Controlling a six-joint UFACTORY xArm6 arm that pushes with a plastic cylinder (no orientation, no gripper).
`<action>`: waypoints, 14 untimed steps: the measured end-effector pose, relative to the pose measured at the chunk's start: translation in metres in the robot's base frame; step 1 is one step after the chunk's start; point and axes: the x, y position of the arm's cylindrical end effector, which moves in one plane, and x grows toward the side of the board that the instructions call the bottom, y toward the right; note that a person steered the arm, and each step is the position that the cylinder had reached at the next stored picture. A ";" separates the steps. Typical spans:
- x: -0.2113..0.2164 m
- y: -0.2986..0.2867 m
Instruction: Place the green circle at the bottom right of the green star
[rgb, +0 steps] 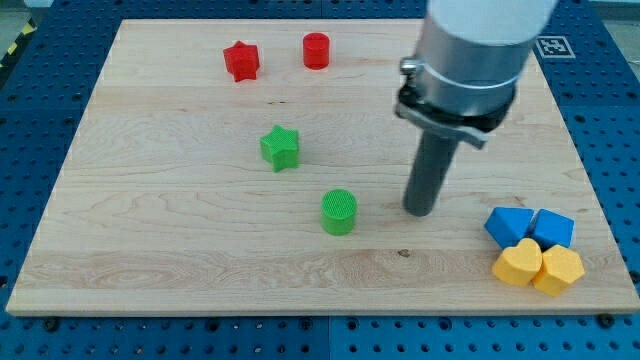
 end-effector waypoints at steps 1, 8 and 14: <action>0.030 -0.034; 0.027 -0.085; 0.056 -0.022</action>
